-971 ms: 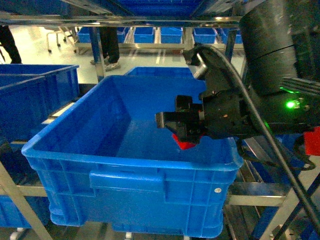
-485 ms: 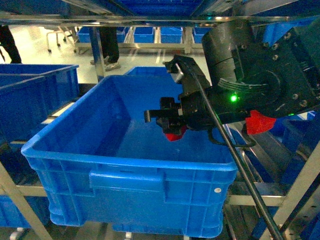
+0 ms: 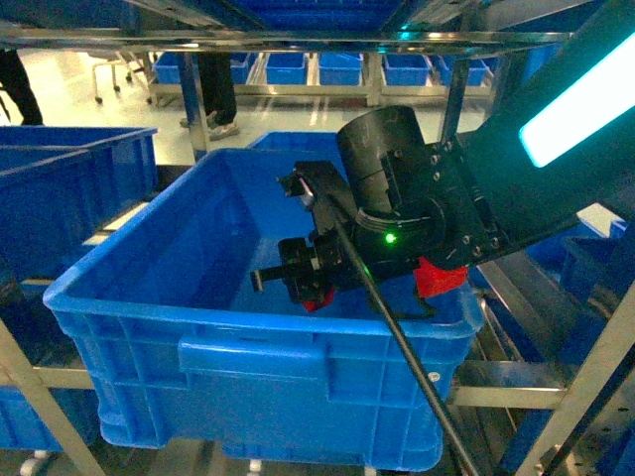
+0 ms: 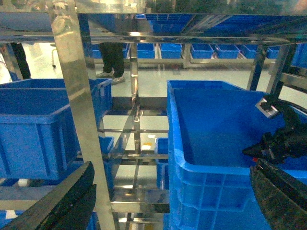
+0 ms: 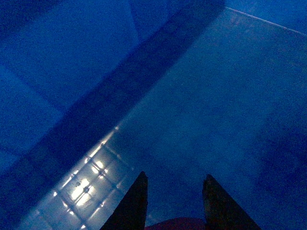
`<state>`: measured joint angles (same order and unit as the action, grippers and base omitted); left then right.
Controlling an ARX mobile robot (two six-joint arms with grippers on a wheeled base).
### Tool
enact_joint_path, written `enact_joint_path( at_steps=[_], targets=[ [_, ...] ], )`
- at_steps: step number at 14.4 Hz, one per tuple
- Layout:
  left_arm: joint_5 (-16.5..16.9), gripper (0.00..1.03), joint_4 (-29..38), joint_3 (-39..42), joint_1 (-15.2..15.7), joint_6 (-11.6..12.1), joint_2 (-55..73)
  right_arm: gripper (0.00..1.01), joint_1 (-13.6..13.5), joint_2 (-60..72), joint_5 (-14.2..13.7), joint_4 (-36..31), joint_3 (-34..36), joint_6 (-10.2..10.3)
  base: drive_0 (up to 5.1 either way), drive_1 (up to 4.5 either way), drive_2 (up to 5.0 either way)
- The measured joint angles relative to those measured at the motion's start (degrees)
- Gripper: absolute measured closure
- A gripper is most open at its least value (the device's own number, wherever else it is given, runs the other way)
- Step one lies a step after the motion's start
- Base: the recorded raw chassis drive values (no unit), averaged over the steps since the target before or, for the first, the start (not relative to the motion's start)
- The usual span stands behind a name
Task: Pick red block from blue box to shelf
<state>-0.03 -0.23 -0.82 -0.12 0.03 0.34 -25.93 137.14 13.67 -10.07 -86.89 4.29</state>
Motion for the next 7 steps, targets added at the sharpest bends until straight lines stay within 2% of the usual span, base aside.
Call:
enact_joint_path(
  at_steps=[4,5,7],
  targets=[
    [-0.02,0.05,0.00,0.00,0.00,0.00,0.00,0.73,-0.31,3.50,-1.16,2.01,-4.50,-1.33,0.0,0.00,0.0],
    [-0.02,0.05,0.00,0.00,0.00,0.00,0.00,0.71,-0.44,4.09,-1.16,1.42,-4.87,-1.46,0.0,0.00,0.0],
    [-0.02,0.05,0.00,0.00,0.00,0.00,0.00,0.47,-0.72,4.15,0.09,2.21,-5.75,-1.81,0.0,0.00,0.0]
  ],
)
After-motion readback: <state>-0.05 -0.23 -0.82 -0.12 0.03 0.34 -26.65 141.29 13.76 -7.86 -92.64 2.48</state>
